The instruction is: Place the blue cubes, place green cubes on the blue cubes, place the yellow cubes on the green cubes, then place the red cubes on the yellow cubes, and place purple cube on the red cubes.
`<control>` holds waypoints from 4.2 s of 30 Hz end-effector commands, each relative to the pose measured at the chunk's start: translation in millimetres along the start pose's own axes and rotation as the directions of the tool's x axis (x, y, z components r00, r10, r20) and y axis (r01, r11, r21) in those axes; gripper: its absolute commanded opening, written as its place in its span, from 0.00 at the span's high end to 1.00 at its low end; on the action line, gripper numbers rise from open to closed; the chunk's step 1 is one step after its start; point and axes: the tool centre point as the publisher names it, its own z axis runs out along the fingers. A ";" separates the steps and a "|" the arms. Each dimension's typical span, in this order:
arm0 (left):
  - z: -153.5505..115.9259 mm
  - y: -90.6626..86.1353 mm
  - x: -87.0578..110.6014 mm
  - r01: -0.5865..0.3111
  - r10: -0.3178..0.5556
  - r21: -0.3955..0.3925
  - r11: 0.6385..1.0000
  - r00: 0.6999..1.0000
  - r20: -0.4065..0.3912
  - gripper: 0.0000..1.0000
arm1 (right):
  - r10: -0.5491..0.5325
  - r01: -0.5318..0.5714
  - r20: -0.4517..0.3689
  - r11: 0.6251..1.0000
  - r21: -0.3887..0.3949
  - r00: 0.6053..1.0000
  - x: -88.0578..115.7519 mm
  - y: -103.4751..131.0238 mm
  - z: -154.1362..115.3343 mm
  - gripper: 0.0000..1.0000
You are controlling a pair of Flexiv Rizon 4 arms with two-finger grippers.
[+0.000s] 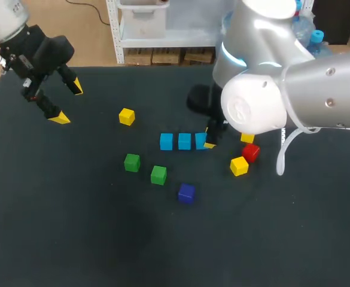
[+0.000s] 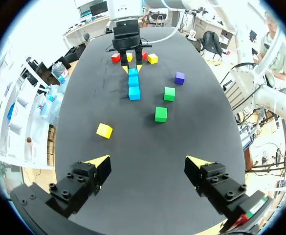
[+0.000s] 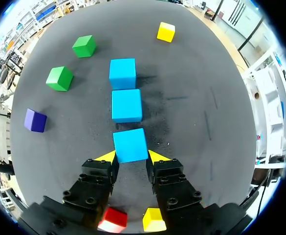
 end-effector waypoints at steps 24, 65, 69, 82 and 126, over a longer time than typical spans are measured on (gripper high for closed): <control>0.2 0.7 0.6 -0.001 0.001 0.001 1.000 1.000 0.000 0.00 | 0.011 -0.011 -0.011 1.000 -0.011 1.000 6.6 3.2 2.2 0.47; 0.2 0.7 0.6 -0.001 0.001 0.001 1.000 1.000 0.000 0.00 | -0.253 0.290 0.279 0.952 -0.097 0.926 82.1 -10.5 -130.2 0.00; 0.2 0.7 0.6 -0.001 0.001 0.001 1.000 1.000 0.000 0.00 | -0.290 0.333 0.329 0.940 -0.080 0.899 100.6 -14.3 -132.4 0.00; 0.2 0.7 0.6 -0.001 0.001 0.001 1.000 1.000 0.000 0.00 | -0.290 0.331 0.382 0.943 -0.043 0.877 155.0 -18.7 -138.1 0.00; 50.7 -29.5 -39.7 -0.074 0.070 -0.056 0.996 0.995 -0.072 0.00 | -0.211 0.246 0.416 0.969 -0.032 0.884 196.2 -23.3 -153.5 0.00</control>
